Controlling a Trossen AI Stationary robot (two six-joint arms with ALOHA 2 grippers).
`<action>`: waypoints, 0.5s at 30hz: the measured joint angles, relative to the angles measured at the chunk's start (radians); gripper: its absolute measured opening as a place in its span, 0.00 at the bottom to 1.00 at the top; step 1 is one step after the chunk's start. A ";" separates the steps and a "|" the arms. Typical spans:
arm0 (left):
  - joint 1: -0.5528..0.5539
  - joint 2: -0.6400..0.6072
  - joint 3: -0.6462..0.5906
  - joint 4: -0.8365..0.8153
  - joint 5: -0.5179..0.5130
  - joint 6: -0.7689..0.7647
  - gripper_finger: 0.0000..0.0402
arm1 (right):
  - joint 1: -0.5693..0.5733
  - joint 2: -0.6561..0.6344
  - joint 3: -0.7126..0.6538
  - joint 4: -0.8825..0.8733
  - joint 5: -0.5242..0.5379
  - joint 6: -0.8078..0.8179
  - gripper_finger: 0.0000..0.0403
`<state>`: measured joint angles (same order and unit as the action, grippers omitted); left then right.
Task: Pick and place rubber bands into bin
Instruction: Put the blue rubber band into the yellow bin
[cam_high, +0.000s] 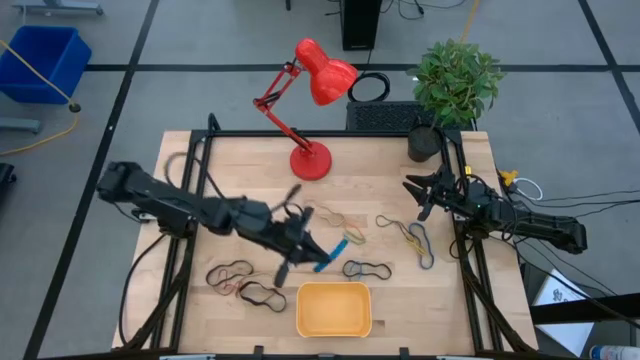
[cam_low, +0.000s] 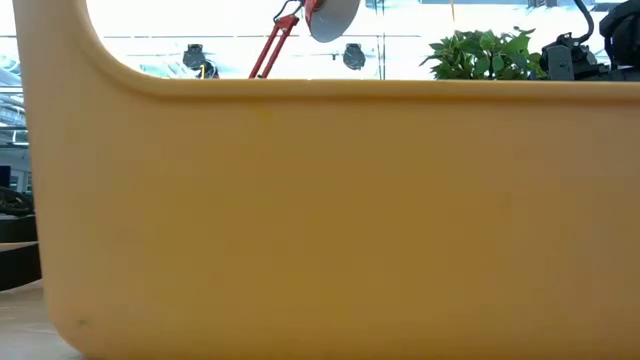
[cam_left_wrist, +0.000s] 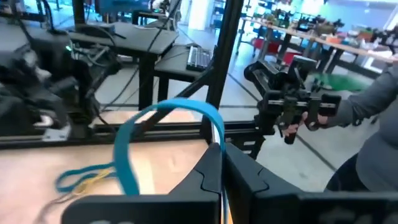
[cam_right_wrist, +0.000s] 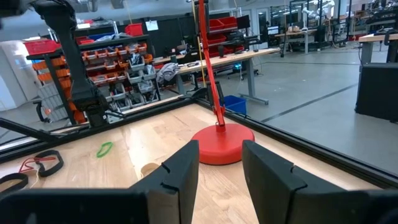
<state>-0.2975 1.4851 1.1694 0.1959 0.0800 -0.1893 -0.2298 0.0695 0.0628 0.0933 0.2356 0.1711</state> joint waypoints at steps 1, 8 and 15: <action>-0.009 0.026 0.000 0.021 -0.009 -0.017 0.02 | 0.000 0.000 0.000 0.000 0.000 0.000 0.29; -0.061 0.196 0.000 0.086 -0.020 -0.191 0.03 | 0.000 0.000 0.000 -0.001 0.000 -0.040 0.29; -0.115 0.333 0.000 0.166 0.049 -0.331 0.02 | 0.000 0.001 0.000 -0.004 0.000 -0.060 0.29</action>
<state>-0.4128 1.8182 1.1694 0.3616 0.1286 -0.5202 -0.2298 0.0700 0.0628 0.0895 0.2352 0.1116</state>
